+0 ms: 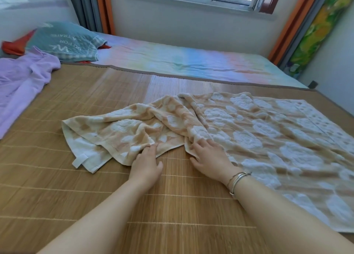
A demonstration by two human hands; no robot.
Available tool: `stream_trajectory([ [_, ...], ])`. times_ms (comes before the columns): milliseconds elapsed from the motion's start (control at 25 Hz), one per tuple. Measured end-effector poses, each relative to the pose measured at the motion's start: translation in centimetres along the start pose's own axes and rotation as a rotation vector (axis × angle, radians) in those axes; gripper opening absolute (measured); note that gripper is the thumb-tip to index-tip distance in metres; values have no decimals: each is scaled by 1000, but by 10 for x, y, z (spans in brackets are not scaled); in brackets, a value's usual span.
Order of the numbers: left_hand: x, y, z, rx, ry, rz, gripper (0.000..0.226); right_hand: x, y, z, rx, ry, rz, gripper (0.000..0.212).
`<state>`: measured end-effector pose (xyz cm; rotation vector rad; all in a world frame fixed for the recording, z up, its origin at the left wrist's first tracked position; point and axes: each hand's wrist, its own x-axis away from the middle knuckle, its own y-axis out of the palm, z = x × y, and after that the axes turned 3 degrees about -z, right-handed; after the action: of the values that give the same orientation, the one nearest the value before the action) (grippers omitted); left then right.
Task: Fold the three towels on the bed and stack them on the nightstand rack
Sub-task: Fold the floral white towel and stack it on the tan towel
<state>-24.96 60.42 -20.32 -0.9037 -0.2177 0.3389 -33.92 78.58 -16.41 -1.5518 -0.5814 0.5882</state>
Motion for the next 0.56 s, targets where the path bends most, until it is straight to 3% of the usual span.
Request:
stream_trajectory([
  [160,-4,0,-17,-44,-12,-17,63,-19,22,-9,337,46,-26,38],
  [280,-7,-8,-35,-16,-50,32,58,-31,18,-16,311,61,-4,28],
  [400,-2,-23,-49,49,-101,134,48,-34,6,-34,-332,92,142,9],
  [480,5,-41,-54,141,-108,212,40,-35,-10,-50,-884,195,135,18],
  [560,15,-65,-64,208,-107,280,36,-32,-23,-59,-1128,258,155,17],
])
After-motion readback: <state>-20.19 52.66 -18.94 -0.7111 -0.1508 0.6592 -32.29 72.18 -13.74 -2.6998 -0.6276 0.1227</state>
